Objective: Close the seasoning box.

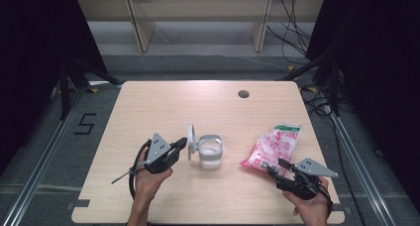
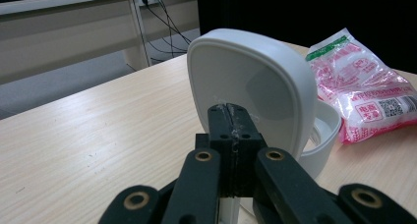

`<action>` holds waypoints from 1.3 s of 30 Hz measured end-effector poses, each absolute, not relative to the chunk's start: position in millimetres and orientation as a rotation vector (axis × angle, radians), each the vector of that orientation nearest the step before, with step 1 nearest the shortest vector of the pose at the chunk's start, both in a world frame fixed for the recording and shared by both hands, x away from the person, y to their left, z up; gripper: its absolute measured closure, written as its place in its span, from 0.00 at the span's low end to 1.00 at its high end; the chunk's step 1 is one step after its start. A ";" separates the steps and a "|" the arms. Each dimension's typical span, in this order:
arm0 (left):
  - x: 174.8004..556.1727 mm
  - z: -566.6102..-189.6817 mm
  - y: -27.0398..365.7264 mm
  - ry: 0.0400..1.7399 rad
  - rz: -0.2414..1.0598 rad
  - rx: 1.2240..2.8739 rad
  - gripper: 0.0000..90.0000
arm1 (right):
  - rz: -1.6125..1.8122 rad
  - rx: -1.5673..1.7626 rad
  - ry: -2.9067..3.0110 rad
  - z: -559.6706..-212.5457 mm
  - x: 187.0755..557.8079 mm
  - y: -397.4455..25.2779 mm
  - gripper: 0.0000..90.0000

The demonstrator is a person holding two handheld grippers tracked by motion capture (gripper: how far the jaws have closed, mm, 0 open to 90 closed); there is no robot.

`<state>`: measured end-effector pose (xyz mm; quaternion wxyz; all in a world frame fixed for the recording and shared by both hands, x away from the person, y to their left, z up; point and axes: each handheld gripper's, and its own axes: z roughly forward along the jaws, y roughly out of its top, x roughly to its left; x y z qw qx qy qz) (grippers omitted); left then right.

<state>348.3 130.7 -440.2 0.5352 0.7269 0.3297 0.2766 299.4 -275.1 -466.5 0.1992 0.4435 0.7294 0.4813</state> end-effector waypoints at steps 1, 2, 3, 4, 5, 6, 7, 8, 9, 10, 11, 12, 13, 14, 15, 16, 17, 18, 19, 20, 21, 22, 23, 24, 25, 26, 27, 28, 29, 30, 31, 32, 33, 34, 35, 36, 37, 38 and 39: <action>347.7 -439.6 130.3 0.787 0.657 1.731 0.99 | 1.327 1.242 2.056 -466.1 298.3 -275.9 0.51; 347.0 -439.1 129.7 0.791 0.653 1.731 0.99 | 1.330 1.201 2.053 -467.1 300.0 -277.2 0.51; 347.1 -438.4 129.9 0.776 0.664 1.736 0.99 | 1.312 1.169 2.059 -467.2 300.5 -278.9 0.51; 348.6 -437.7 130.0 0.745 0.682 1.736 0.99 | 1.328 1.171 2.041 -468.0 300.8 -277.9 0.51; 348.4 -437.5 129.7 0.744 0.684 1.735 0.99 | 1.346 1.179 2.045 -467.5 299.1 -277.5 0.51; 348.3 -437.0 129.7 0.740 0.688 1.741 0.99 | 1.345 1.206 2.047 -466.9 297.0 -276.4 0.51; 348.5 -437.0 129.3 0.736 0.686 1.738 0.99 | 1.331 1.189 2.060 -467.1 296.8 -277.4 0.51; 347.9 -436.5 129.1 0.739 0.685 1.737 0.99 | 1.341 1.167 2.049 -467.5 297.5 -278.0 0.51; 347.4 -436.2 129.0 0.740 0.686 1.737 0.99 | 1.346 1.229 2.056 -466.7 293.1 -275.4 0.51; 347.3 -436.0 128.8 0.739 0.686 1.738 0.99 | 1.342 1.195 2.059 -467.1 294.3 -276.8 0.51; 347.4 -435.9 128.7 0.737 0.687 1.741 0.99 | 1.328 1.186 2.059 -466.8 293.0 -276.9 0.51; 347.4 -435.9 128.5 0.738 0.686 1.742 0.99 | 1.374 1.231 2.046 -467.2 290.7 -273.6 0.51; 347.6 -435.6 128.7 0.732 0.691 1.748 0.99 | 1.363 1.205 2.044 -467.6 290.7 -274.4 0.51; 347.1 -435.7 128.1 0.738 0.685 1.743 0.99 | 1.342 1.150 2.079 -467.6 292.4 -276.7 0.51; 347.1 -435.5 128.1 0.735 0.686 1.745 0.99 | 1.337 1.194 2.077 -467.2 289.5 -275.8 0.51; 347.1 -435.4 127.8 0.736 0.685 1.741 0.99 | 1.329 1.214 2.065 -467.4 288.5 -274.7 0.51; 347.1 -435.3 127.9 0.735 0.687 1.743 0.99 | 1.326 1.202 2.067 -467.9 288.4 -275.2 0.51; 346.9 -435.1 127.6 0.734 0.690 1.744 0.99 | 1.328 1.172 2.062 -469.1 289.6 -275.9 0.51; 346.6 -434.9 127.2 0.733 0.690 1.743 0.99 | 1.323 1.164 2.071 -468.6 288.6 -276.8 0.51; 346.7 -434.8 126.9 0.728 0.694 1.743 0.99 | 1.324 1.160 2.074 -468.8 288.1 -277.1 0.51; 346.0 -434.6 126.3 0.734 0.692 1.745 0.99 | 1.317 1.148 2.078 -468.5 288.1 -277.9 0.51; 346.1 -434.6 125.9 0.733 0.690 1.743 0.99 | 1.325 1.160 2.072 -468.2 286.9 -277.4 0.51; 346.0 -434.3 125.4 0.732 0.690 1.743 0.99 | 1.329 1.159 2.074 -468.3 286.6 -277.4 0.51; 345.9 -434.1 125.1 0.732 0.691 1.742 0.99 | 1.328 1.162 2.076 -468.2 285.8 -277.6 0.50; 346.1 -433.8 125.1 0.727 0.694 1.746 0.99 | 1.337 1.197 2.072 -468.9 283.9 -276.0 0.50; 346.1 -433.7 124.8 0.725 0.694 1.746 0.99 | 1.337 1.174 2.077 -469.3 285.0 -277.4 0.50; 346.0 -433.5 124.4 0.726 0.693 1.744 0.99 | 1.338 1.181 2.075 -469.4 284.3 -277.2 0.50; 345.9 -433.3 123.9 0.727 0.691 1.741 0.99 | 1.336 1.207 2.075 -469.2 282.4 -276.4 0.50; 345.7 -433.2 123.5 0.727 0.691 1.740 0.99 | 1.331 1.176 2.073 -469.6 283.6 -277.6 0.50; 345.7 -433.1 123.3 0.727 0.691 1.738 0.99 | 1.340 1.217 2.077 -469.2 281.2 -276.3 0.50; 345.8 -433.0 123.0 0.726 0.692 1.738 0.99 | 1.348 1.234 2.075 -468.6 280.2 -275.6 0.50; 345.7 -432.9 122.9 0.728 0.692 1.739 0.99 | 1.335 1.177 2.067 -470.4 283.3 -277.5 0.50; 345.8 -432.5 122.8 0.722 0.694 1.743 0.99 | 1.342 1.206 2.066 -469.9 281.3 -276.1 0.50; 345.7 -432.3 122.4 0.722 0.693 1.743 0.99 | 1.330 1.195 2.090 -468.8 280.4 -277.7 0.50; 345.7 -431.8 122.1 0.718 0.696 1.743 0.99 | 1.349 1.186 2.072 -469.5 280.9 -276.9 0.50; 345.4 -431.3 121.2 0.721 0.695 1.738 0.99 | 1.363 1.200 2.069 -469.9 280.0 -276.0 0.50; 345.3 -430.8 120.8 0.720 0.697 1.739 0.99 | 1.338 1.193 2.078 -469.7 279.6 -277.0 0.50; 345.6 -430.1 120.3 0.711 0.700 1.743 0.99 | 1.342 1.176 2.082 -470.1 280.7 -277.8 0.50; 345.3 -429.5 119.0 0.712 0.700 1.744 0.99 | 1.349 1.183 2.077 -470.1 280.4 -277.3 0.50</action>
